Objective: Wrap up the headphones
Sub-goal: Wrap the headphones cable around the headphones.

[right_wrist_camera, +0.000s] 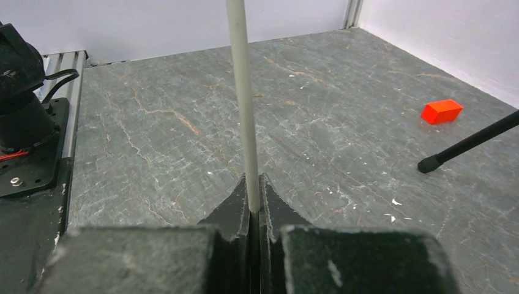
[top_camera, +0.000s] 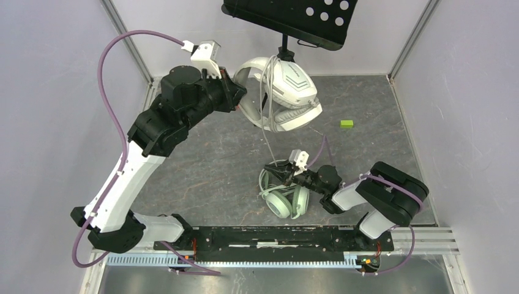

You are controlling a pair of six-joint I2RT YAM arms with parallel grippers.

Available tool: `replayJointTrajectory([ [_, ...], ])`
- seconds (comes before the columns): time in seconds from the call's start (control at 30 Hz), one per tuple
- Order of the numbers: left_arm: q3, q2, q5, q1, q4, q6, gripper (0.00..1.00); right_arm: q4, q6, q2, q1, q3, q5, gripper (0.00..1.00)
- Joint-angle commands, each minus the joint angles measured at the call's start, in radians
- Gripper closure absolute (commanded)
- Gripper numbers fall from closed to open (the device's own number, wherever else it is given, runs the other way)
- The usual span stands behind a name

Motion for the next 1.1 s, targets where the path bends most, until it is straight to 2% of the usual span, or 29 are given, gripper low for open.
replayJointTrajectory([
  [0.0,0.111,-0.026,-0.029,0.019,0.117,-0.032,0.98,0.177,-0.030,-0.031,-0.018,-0.038,0.029,1.00],
  [0.23,0.122,-0.028,-0.131,0.035,0.112,0.008,0.98,0.176,-0.046,-0.068,-0.019,-0.057,0.010,1.00],
  [0.5,0.132,-0.023,-0.137,0.047,0.100,-0.008,0.98,0.178,-0.086,-0.069,-0.023,-0.072,0.025,1.00],
  [0.63,0.134,-0.026,-0.151,0.059,0.088,-0.040,0.98,0.309,-0.075,-0.052,-0.025,-0.122,0.080,1.00],
  [1.07,0.161,-0.002,-0.411,0.062,0.093,0.052,0.98,0.366,-0.056,0.006,-0.025,-0.128,0.041,1.00],
])
